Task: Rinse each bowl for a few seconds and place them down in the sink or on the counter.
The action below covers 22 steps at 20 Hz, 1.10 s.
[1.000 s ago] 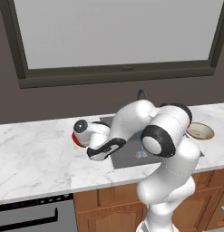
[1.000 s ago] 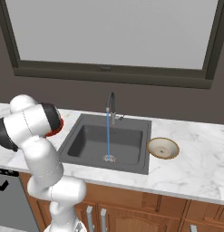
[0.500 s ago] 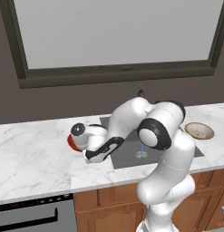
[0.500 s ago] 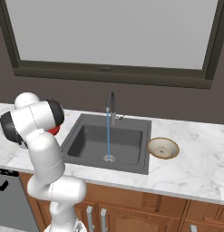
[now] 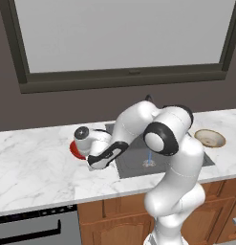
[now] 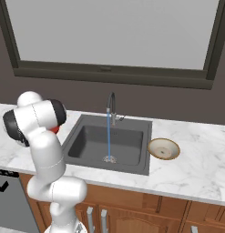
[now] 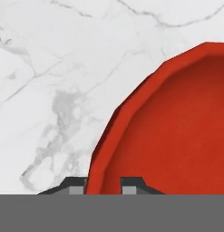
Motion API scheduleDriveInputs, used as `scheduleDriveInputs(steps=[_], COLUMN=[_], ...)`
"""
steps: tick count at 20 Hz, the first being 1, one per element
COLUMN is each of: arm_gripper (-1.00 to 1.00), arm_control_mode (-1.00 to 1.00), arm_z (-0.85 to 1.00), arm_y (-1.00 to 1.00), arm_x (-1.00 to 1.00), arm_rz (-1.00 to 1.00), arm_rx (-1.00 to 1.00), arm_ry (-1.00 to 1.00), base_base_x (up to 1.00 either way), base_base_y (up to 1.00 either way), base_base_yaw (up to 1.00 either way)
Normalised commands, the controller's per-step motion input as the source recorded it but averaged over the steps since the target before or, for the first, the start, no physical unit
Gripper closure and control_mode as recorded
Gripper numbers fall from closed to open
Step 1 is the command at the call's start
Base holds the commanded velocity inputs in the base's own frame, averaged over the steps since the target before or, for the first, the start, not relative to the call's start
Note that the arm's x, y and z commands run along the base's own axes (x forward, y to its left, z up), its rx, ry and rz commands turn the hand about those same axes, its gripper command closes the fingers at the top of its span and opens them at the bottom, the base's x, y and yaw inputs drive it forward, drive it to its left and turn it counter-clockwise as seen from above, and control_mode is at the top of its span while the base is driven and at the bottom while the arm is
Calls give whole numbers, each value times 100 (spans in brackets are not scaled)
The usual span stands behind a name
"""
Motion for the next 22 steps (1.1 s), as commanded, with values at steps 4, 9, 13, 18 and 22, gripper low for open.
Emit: scheduleDriveInputs(steps=[4,9,13,18,22], arm_gripper=[-100,-100,-100,-100,-100], arm_control_mode=[-100,-100,-100,-100,-100], arm_z=[-8,0,0,14,33], arm_y=[35,21,9,0,0], arm_x=[-1,-7,-12,-19,-17], arm_rz=[2,0,0,0,0], arm_rx=[0,0,-1,-4,-4], arm_ry=[1,-2,-4,-9,-10], base_base_x=[0,0,0,0,0], base_base_y=[0,0,0,0,0], base_base_yaw=[0,0,0,0,0])
